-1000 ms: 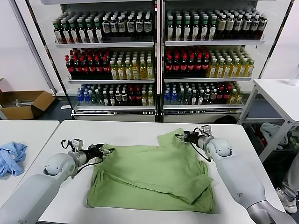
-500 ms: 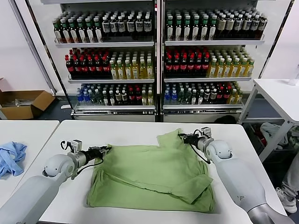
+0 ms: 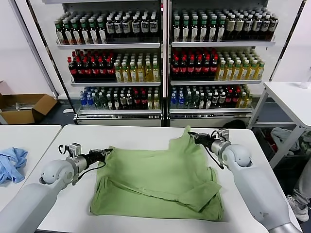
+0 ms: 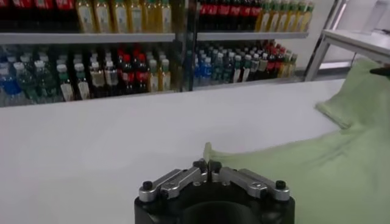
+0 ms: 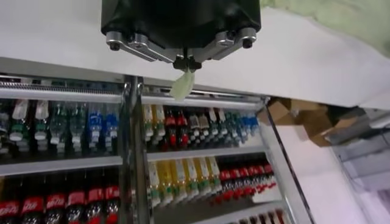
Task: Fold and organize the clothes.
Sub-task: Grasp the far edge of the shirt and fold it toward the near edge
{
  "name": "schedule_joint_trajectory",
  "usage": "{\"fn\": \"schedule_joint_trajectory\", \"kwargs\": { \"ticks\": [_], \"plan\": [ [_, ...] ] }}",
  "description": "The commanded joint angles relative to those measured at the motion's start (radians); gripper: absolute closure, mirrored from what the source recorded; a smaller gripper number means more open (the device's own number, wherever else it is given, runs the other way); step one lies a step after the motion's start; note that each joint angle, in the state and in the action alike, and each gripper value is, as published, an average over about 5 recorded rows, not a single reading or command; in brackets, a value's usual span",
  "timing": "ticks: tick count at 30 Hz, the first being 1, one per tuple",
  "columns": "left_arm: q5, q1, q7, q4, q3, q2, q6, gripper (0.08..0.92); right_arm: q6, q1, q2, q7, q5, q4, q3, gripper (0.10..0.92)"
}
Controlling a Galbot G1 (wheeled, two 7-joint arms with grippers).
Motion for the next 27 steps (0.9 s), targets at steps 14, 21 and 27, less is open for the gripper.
{"fn": "schedule_joint_trajectory", "kwargs": {
  "ticks": [14, 21, 27],
  "plan": [
    [-0.013, 0.439, -0.122, -0.399, -0.304, 0.166, 0.060, 0.914, 0.019, -0.790, -0.096, 0.030, 0.216, 0.609, 0.484, 0.918],
    [-0.019, 0.472, -0.104, -0.407, -0.303, 0.151, 0.053, 0.914, 0.027, -0.830, -0.077, 0.055, 0.132, 0.604, 0.472, 0.915],
    [-0.007, 0.416, -0.093, -0.394, -0.249, 0.112, 0.053, 0.914, -0.050, -0.574, -0.048, 0.185, 0.026, 0.467, 0.307, 0.801]
  ]
}}
